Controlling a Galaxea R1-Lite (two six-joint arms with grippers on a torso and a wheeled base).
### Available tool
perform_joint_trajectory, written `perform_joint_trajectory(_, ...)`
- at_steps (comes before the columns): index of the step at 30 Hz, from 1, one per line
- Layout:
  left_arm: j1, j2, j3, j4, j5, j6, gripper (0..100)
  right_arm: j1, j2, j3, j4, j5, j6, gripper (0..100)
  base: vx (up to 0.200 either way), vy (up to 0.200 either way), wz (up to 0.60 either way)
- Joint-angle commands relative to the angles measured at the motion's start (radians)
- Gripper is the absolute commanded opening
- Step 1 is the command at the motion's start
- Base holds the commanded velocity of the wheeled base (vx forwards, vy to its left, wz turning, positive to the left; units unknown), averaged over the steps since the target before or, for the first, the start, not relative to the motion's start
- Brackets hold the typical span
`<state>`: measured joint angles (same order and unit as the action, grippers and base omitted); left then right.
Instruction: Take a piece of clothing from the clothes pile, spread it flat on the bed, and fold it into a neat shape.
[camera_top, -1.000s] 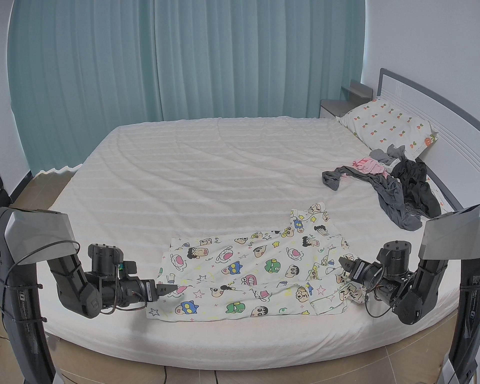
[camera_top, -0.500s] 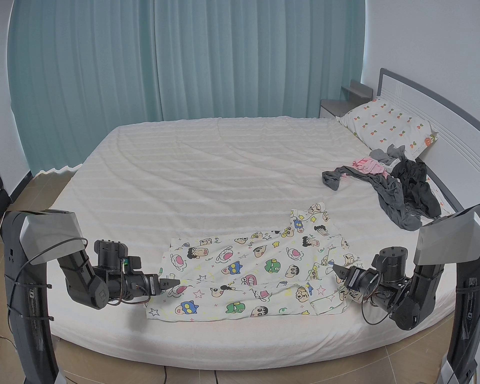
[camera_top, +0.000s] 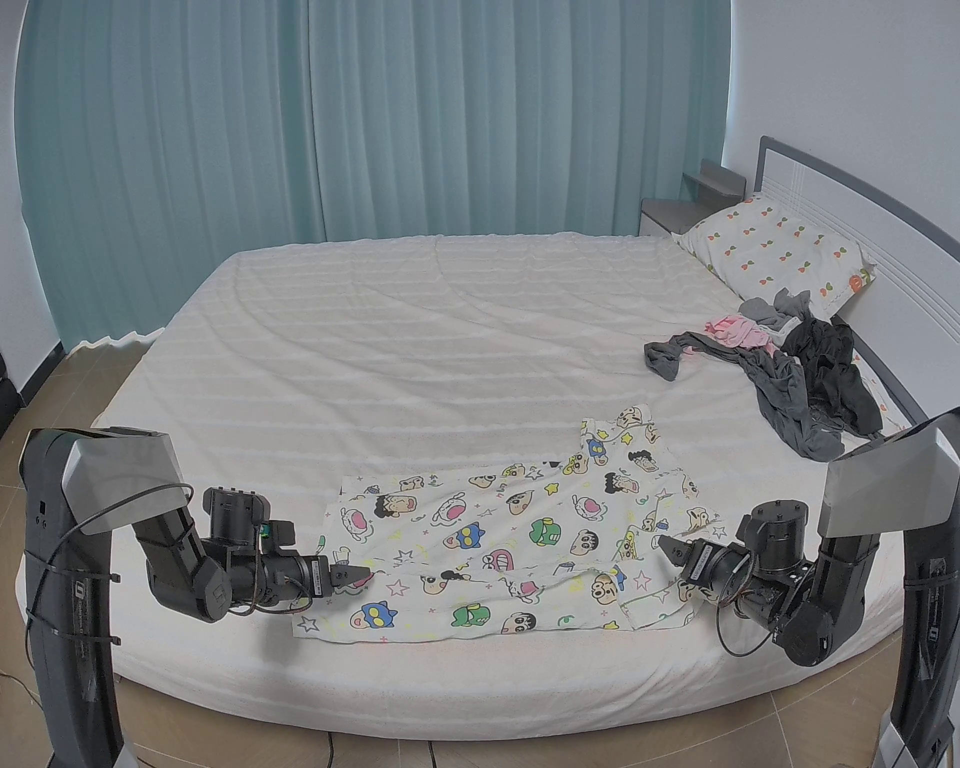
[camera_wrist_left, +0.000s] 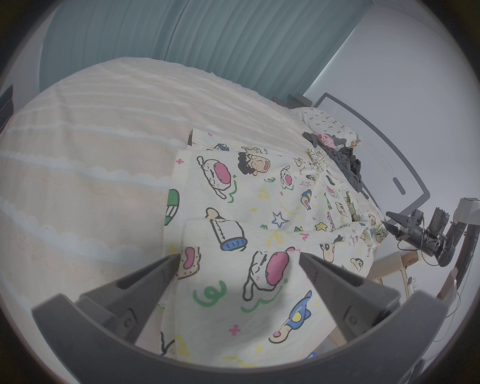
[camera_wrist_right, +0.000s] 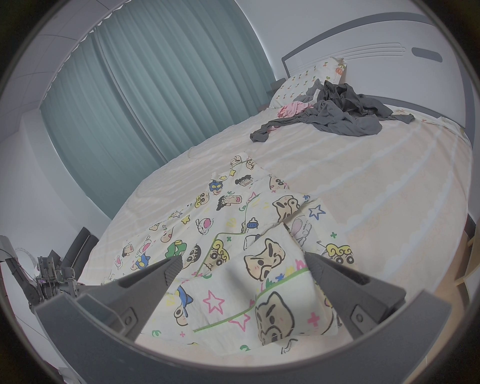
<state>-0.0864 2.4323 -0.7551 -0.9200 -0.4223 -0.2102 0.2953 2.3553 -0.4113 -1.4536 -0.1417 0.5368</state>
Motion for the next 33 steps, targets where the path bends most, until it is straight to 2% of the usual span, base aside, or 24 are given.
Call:
perform_joint_trajectory(1, 0.000, 0.005, -0.003, -0.002, 0.000, -0.001, 0, -0.001, 0.001, -0.001, -0.004, -0.002, 0.000, 100, 0.000, 0.000, 0.00)
perform_joint_trajectory(11, 0.005, -0.001, 0.003, -0.002, 0.013, 0.000, 0, 0.004, -0.070, 0.022, -0.070, -0.015, -0.012, 100, 0.000, 0.000, 0.00)
perform_joint_trajectory(14, 0.004, -0.013, 0.011, -0.002, 0.013, 0.000, 0, 0.068, -0.076, 0.058, -0.070, 0.001, 0.000, 100, 0.000, 0.000, 0.00)
perform_joint_trajectory(17, 0.002, -0.029, 0.025, -0.002, 0.019, 0.002, 0, 0.091, -0.039, 0.065, -0.070, 0.033, 0.008, 100, 0.000, 0.000, 0.00)
perform_joint_trajectory(21, 0.002, -0.047, 0.043, -0.002, 0.031, 0.002, 0, 0.088, 0.027, 0.060, -0.070, 0.054, 0.011, 100, 0.000, 0.000, 0.00)
perform_joint_trajectory(33, 0.002, -0.095, 0.105, 0.006, 0.033, 0.008, 0, 0.047, 0.205, -0.066, -0.111, 0.039, 0.015, 100, 0.000, 0.000, 0.00)
